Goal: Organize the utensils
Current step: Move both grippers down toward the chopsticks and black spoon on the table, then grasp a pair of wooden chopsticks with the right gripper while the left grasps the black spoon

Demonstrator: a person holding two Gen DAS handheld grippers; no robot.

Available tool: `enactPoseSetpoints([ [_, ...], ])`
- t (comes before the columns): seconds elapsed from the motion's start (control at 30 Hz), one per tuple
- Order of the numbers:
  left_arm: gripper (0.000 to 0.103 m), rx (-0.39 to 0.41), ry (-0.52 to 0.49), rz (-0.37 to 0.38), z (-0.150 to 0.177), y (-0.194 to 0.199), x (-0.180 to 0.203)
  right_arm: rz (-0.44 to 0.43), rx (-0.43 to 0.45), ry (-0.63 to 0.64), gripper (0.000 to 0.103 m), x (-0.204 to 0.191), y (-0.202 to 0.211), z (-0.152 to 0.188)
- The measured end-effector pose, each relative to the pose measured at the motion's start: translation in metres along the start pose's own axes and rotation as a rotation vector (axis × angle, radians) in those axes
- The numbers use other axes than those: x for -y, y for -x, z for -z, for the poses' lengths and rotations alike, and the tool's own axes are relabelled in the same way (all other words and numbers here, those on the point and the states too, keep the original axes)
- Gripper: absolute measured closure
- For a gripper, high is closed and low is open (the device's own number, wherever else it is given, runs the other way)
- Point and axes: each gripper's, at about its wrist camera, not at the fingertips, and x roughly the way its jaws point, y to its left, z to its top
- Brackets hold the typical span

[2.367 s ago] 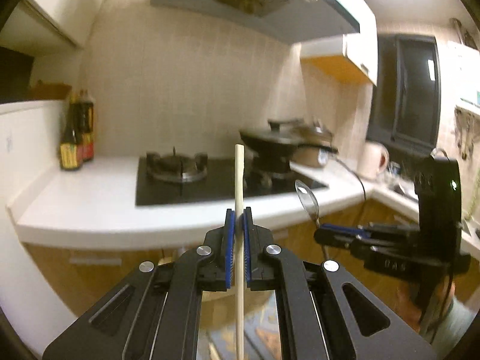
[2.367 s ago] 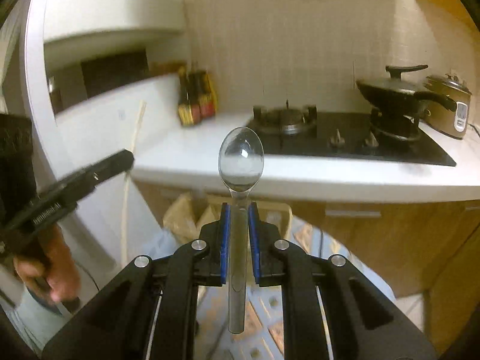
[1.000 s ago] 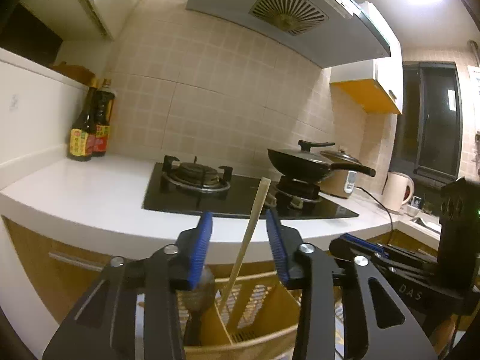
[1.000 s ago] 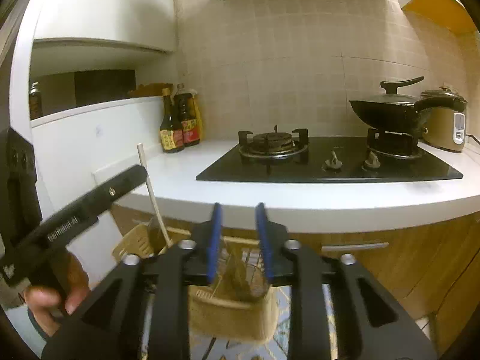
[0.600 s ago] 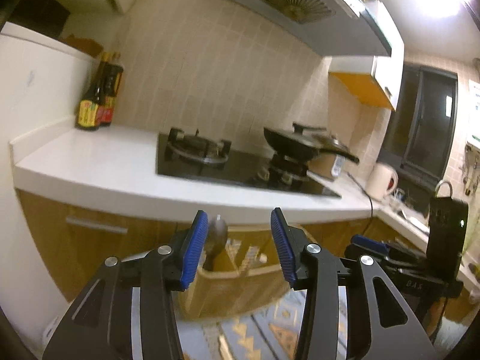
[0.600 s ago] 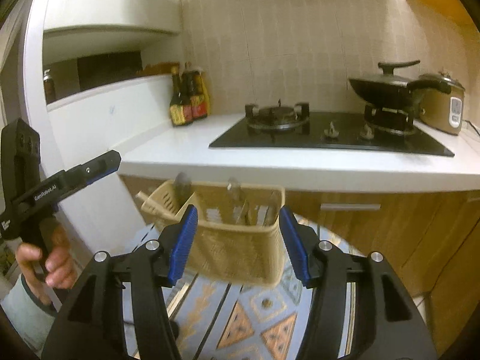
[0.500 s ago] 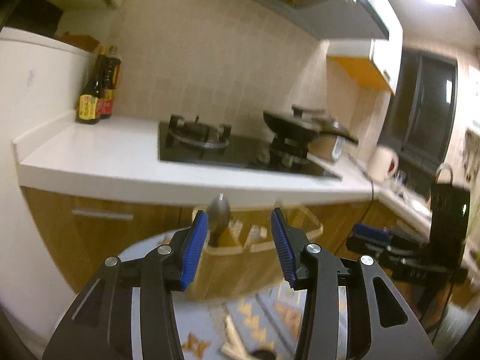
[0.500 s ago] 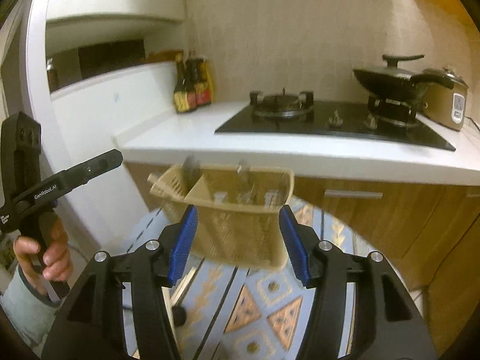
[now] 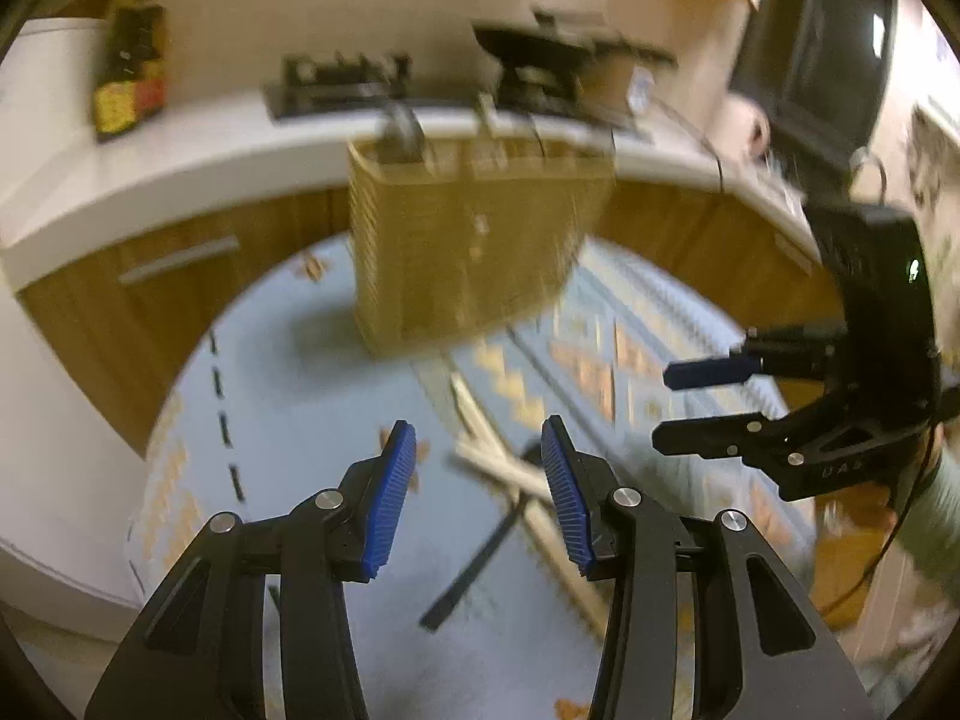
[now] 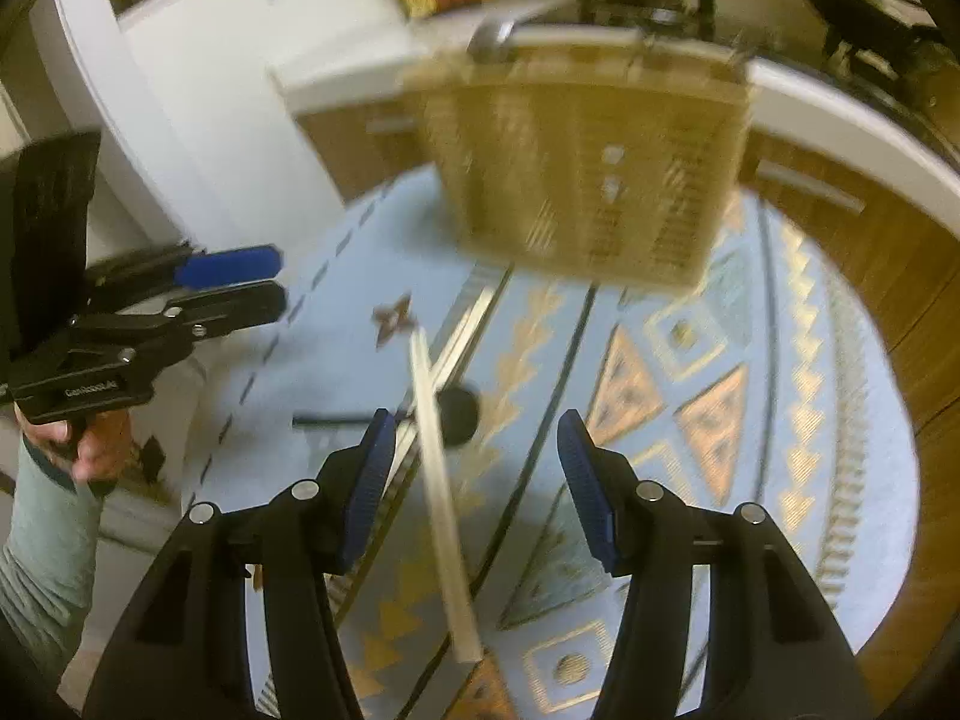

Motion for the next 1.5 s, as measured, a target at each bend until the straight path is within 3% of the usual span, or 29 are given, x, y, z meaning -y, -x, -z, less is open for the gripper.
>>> enactPoseSetpoints([
  [0.2,0.063,-0.170,-0.079,0.014,0.021,-0.035,-0.002,0.002,-0.081,0.035,0.066,-0.022,-0.029,0.014],
  [0.4,0.063,-0.249,-0.134,0.043,0.036,-0.046,0.003,0.020,-0.108,0.032,0.068,-0.030,-0.045,0.021],
  [0.57,0.063,-0.287,-0.194,0.011,0.036,-0.057,0.015,0.040,-0.129,0.058,0.071,-0.035,-0.059,0.019],
  [0.73,0.063,-0.313,-0.185,-0.010,0.034,-0.066,0.014,0.099,-0.141,0.091,0.077,-0.044,-0.073,0.020],
  [0.9,0.063,-0.327,-0.204,-0.008,0.031,-0.069,0.018,0.141,-0.158,0.122,0.094,-0.051,-0.082,0.022],
  [1.37,0.071,-0.437,-0.264,-0.059,0.021,-0.101,0.039,0.044,-0.116,0.005,0.099,-0.021,-0.062,0.026],
  [1.43,0.074,-0.442,-0.266,-0.069,0.018,-0.104,0.041,0.031,-0.105,0.000,0.100,-0.019,-0.052,0.030],
  [1.5,0.084,-0.440,-0.264,-0.083,0.017,-0.106,0.043,0.027,-0.089,-0.002,0.100,-0.019,-0.046,0.031],
])
